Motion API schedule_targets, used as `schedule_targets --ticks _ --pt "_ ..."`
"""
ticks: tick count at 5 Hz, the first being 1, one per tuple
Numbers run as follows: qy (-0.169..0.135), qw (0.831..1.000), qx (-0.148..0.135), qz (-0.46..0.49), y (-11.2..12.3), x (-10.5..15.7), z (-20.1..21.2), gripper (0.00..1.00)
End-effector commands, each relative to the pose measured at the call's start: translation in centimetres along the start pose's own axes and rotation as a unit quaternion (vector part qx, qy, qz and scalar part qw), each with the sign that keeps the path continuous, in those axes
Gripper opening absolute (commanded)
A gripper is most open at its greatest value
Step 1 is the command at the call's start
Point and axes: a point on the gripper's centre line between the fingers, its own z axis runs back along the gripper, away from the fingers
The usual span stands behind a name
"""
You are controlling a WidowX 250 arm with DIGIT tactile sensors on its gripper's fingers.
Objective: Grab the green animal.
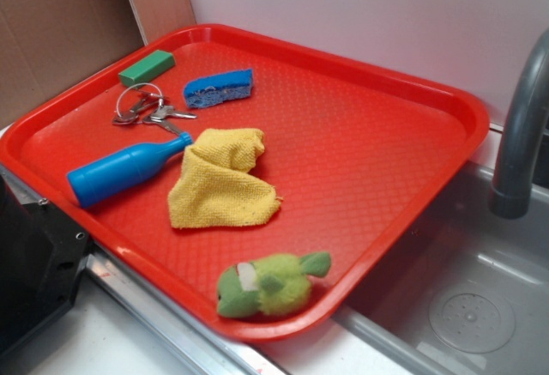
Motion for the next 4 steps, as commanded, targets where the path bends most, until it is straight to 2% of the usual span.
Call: schedule_targets --ticks 1,2,3,4 --pt "0.0 1.0 0.0 0.0 0.0 0.0 0.0 1.0" --pt "0.004 0.997 0.039 -0.061 -4.7 -2.2 -1.3 1.0" --pt "0.003 0.993 0.034 -0.117 -7.8 -2.8 -2.7 1.0" --pt "-0.011 0.987 0.046 -0.156 -10.3 -3.0 -4.9 1.0"
